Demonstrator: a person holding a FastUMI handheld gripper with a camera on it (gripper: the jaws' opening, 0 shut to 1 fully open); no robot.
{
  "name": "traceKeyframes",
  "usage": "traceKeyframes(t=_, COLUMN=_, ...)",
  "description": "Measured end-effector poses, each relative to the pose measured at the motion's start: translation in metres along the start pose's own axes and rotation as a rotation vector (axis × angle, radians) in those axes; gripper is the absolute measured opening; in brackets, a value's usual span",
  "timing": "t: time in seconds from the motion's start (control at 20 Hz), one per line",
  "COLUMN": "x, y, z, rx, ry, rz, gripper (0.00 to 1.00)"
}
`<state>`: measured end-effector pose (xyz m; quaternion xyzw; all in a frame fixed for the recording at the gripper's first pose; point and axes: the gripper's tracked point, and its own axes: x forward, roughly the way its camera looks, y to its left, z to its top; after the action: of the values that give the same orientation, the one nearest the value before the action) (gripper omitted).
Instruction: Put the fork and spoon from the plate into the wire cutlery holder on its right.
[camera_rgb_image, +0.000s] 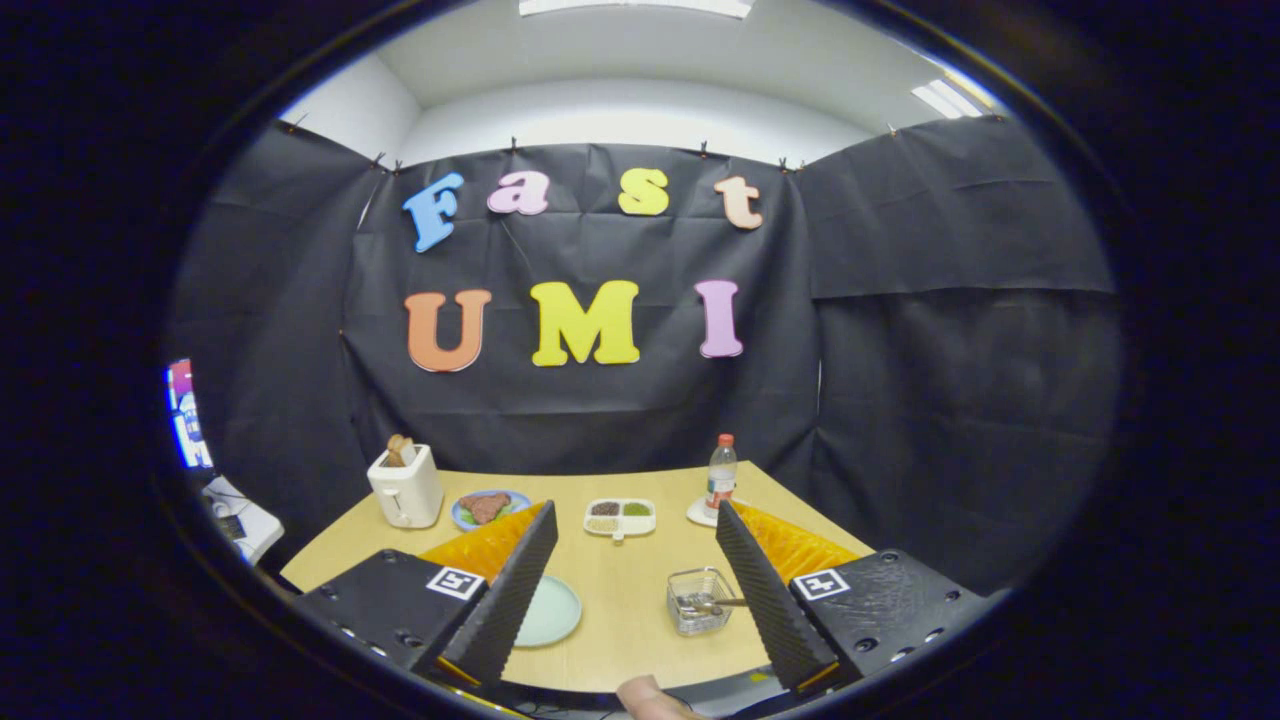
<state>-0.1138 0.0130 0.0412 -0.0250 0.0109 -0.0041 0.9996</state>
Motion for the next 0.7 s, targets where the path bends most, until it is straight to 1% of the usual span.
traceKeyframes(t=0.25, x=-0.020, y=0.018, z=0.002, rx=-0.047, ry=-0.036, rz=0.018, gripper=0.96)
traceKeyframes(t=0.4, x=-0.023, y=0.028, z=0.003, rx=-0.065, ry=-0.074, rz=0.027, gripper=0.96)
traceKeyframes(t=0.5, x=-0.027, y=0.025, z=0.004, rx=-0.071, ry=-0.103, rz=0.000, gripper=0.96)
traceKeyframes(t=0.7, x=-0.029, y=0.030, z=-0.004, rx=-0.065, ry=-0.110, rz=0.012, gripper=0.96)
